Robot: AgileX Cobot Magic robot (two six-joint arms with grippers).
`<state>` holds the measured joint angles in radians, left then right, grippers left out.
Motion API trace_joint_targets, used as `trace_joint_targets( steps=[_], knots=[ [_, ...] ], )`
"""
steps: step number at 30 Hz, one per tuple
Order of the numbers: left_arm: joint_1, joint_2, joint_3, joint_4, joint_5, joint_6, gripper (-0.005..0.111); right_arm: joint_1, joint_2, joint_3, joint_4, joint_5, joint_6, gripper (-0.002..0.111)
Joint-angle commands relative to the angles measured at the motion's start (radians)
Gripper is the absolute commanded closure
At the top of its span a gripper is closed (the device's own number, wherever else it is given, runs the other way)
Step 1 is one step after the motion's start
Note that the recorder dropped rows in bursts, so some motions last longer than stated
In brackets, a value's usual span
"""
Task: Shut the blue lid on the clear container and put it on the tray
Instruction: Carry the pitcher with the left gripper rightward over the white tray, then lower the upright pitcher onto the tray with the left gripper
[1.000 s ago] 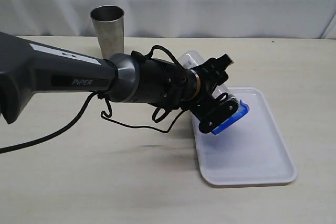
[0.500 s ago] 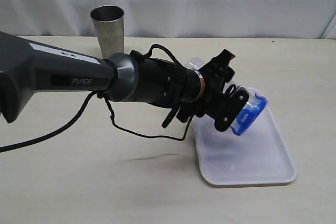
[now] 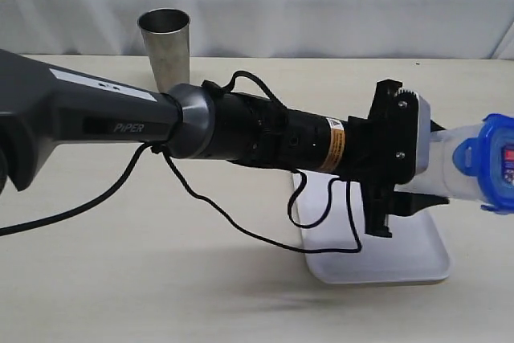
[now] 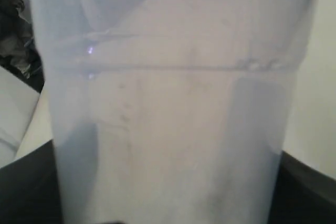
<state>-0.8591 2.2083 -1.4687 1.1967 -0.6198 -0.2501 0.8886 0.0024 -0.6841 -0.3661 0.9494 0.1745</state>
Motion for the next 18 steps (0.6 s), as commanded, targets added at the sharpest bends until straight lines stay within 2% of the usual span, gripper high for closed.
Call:
trace_joint_targets(
  steps=[1,6,12,14,18],
  knots=[
    [-0.003,0.044,-0.011,-0.22,-0.211,-0.069,0.107,-0.003,-0.002,0.006,-0.006,0.003,0.001,0.104],
    [-0.003,0.117,-0.011,-0.467,-0.362,-0.088,0.107,-0.003,-0.002,0.006,0.014,0.002,0.001,0.104],
    [0.004,0.213,-0.011,-0.707,-0.454,-0.184,0.107,-0.003,-0.002,0.006,0.014,0.007,0.001,0.104],
    [0.016,0.243,-0.016,-0.723,-0.468,-0.236,0.107,-0.003,-0.002,0.006,0.014,0.012,0.001,0.104],
    [0.051,0.302,-0.064,-0.645,-0.475,-0.308,0.107,-0.003,-0.002,0.006,0.014,0.025,0.001,0.104]
  ],
)
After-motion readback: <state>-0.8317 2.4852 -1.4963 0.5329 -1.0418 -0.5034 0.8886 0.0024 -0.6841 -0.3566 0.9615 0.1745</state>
